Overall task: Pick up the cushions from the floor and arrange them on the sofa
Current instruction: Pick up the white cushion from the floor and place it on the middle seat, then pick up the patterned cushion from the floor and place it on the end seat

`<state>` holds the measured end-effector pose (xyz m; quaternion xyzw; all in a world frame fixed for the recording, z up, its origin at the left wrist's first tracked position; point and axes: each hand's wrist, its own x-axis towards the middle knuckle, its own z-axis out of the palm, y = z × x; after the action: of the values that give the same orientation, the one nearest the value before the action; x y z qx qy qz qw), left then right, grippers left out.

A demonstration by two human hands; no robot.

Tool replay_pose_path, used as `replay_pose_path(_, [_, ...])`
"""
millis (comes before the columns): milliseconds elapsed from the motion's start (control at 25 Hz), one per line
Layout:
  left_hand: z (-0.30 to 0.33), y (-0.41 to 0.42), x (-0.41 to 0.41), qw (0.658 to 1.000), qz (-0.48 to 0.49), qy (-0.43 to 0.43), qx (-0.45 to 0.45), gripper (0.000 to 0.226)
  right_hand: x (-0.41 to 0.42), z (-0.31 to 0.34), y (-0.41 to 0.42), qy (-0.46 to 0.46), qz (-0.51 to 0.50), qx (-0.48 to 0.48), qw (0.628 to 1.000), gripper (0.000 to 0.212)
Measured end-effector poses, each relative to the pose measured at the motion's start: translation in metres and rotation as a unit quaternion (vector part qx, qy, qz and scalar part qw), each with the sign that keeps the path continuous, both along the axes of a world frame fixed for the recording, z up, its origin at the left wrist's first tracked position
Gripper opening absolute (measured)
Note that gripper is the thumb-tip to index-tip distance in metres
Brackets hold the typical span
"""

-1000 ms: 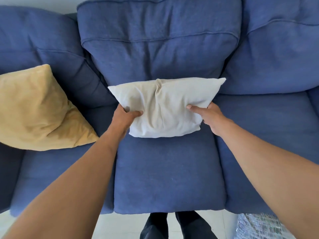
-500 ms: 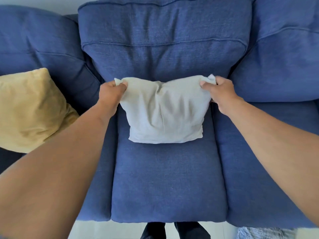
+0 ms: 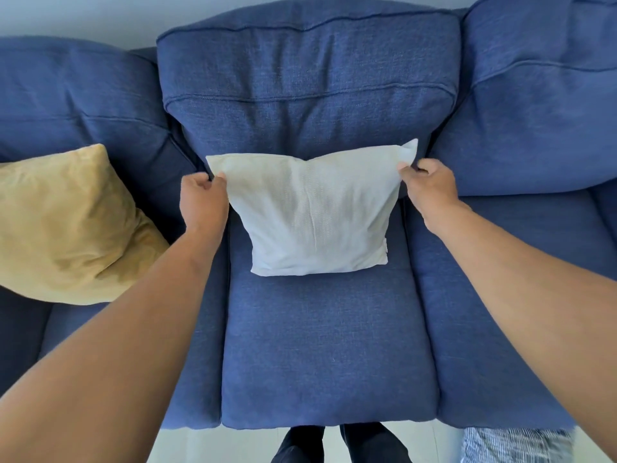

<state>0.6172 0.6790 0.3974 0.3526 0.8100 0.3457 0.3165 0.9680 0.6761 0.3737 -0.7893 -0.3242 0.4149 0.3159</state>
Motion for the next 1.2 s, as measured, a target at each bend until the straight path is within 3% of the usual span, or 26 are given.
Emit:
replay_pose_path(80, [0.009,-0.032,0.013,0.997,-0.037,0.058,-0.025,0.029,-0.001,0.011,-0.031,-0.032,0.034,-0.042,0.998,0.069])
replay_pose_path(200, [0.019,-0.087,0.039,0.989,-0.115,0.064,-0.07,0.021,-0.007,0.029,-0.087,-0.094,0.117,-0.074,0.986,0.066])
replay_pose_path(320, [0.023,-0.134,0.066,0.96,-0.253,0.094,-0.078,0.024,-0.011,0.048,-0.148,-0.184,0.169,-0.091,0.964,0.069])
replay_pose_path(480, [0.041,-0.177,0.114,0.864,-0.468,0.179,-0.052,0.061,-0.003,0.069,-0.229,-0.274,0.138,-0.105,0.946,0.076])
replay_pose_path(600, [0.067,-0.203,0.162,0.781,-0.584,0.22,0.001,0.071,0.011,0.095,-0.293,-0.301,0.076,-0.116,0.943,0.079])
replay_pose_path(960, [0.114,-0.321,0.323,0.589,-0.753,0.266,0.124,0.076,0.094,0.129,-0.491,-0.298,-0.145,-0.151,0.931,0.083])
replay_pose_path(1200, [0.096,-0.432,0.433,0.491,-0.817,0.275,0.125,0.076,0.159,0.11,-0.629,-0.243,-0.239,-0.183,0.922,0.079])
